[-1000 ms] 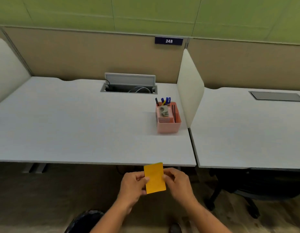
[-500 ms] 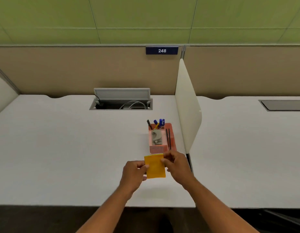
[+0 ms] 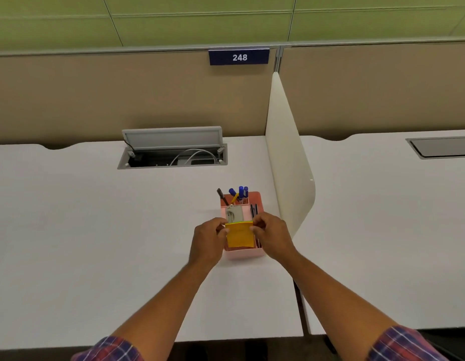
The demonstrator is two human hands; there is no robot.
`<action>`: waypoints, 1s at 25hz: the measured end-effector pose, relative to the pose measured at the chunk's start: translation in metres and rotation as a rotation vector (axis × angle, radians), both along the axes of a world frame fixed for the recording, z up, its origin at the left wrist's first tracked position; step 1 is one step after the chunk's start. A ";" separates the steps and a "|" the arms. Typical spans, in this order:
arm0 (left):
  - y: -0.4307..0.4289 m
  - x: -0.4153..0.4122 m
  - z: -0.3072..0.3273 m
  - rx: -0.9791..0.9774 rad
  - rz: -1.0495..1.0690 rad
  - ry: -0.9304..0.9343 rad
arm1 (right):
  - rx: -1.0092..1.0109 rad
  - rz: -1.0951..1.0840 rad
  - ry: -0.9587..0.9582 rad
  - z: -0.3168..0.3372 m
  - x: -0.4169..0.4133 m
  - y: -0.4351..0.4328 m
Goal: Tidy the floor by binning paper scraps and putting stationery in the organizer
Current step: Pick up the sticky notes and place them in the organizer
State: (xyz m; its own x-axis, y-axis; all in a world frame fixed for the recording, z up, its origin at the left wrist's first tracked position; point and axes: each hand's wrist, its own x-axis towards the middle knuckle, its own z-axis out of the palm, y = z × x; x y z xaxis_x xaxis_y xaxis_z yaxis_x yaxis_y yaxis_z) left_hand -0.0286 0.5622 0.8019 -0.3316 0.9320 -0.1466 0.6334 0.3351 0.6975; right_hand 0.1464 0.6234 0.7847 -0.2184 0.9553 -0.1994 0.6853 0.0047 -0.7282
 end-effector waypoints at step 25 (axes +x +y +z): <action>0.009 -0.008 -0.038 -0.118 -0.217 0.128 | 0.195 0.001 -0.422 -0.058 -0.022 -0.044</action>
